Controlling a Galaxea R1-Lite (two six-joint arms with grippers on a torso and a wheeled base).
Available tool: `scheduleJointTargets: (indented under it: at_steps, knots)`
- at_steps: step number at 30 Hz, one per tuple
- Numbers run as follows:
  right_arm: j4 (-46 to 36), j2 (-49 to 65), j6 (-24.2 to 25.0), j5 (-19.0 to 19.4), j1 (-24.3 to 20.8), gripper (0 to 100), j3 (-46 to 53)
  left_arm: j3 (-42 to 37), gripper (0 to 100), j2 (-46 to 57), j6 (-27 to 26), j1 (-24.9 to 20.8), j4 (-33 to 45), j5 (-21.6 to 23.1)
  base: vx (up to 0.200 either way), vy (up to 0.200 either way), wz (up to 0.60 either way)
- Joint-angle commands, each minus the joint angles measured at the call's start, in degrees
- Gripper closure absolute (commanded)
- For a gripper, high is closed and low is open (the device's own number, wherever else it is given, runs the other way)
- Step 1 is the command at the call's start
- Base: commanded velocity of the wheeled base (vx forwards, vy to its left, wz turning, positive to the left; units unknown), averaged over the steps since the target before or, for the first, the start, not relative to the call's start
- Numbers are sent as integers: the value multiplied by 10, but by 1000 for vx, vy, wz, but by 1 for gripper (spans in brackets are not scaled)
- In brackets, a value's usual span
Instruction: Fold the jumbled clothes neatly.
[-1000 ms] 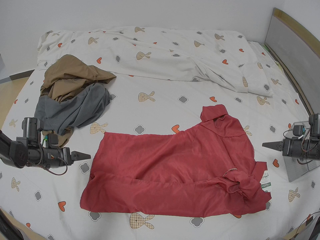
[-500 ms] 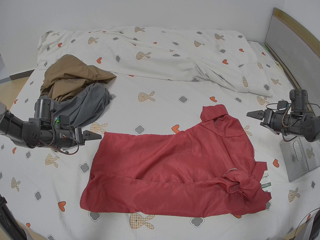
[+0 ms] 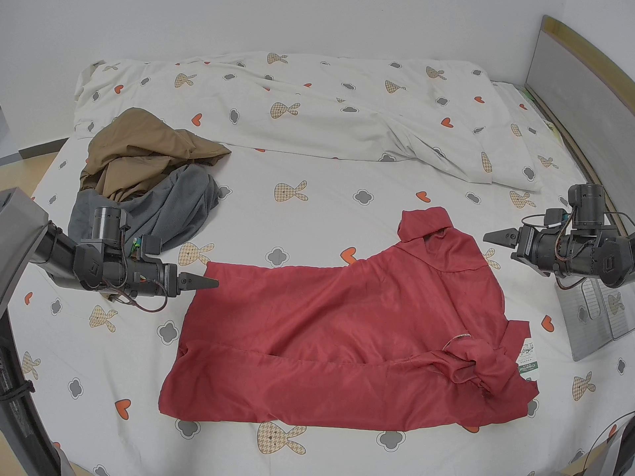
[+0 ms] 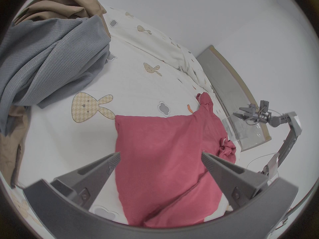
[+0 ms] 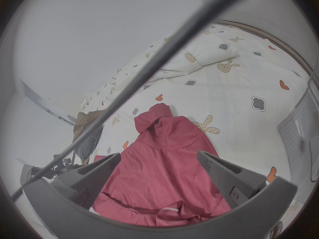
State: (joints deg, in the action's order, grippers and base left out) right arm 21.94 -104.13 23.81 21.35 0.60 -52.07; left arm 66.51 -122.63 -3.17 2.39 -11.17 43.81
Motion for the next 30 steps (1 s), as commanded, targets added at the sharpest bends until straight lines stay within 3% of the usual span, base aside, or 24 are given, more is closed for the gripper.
scheduleJointTargets:
  at_steps: [1, 12, 23, 30]
  knots:
    - [0, 31, 0, 1, -1, 0, 21, 27, 0, -44, -19, 10, -1, 1, 0, 0, 0]
    - [1, 31, -4, -4, -18, 0, 27, -10, 0, -3, -21, 6, -1, 17, 0, 0, 0]
    - [1, -108, -10, -12, -14, 0, -91, -123, 0, 40, -20, -5, -84, 8, 0, 0, 0]
    - [1, -141, -10, -12, -13, 0, -130, -159, 0, 59, -22, -5, -89, 9, 0, 0, 0]
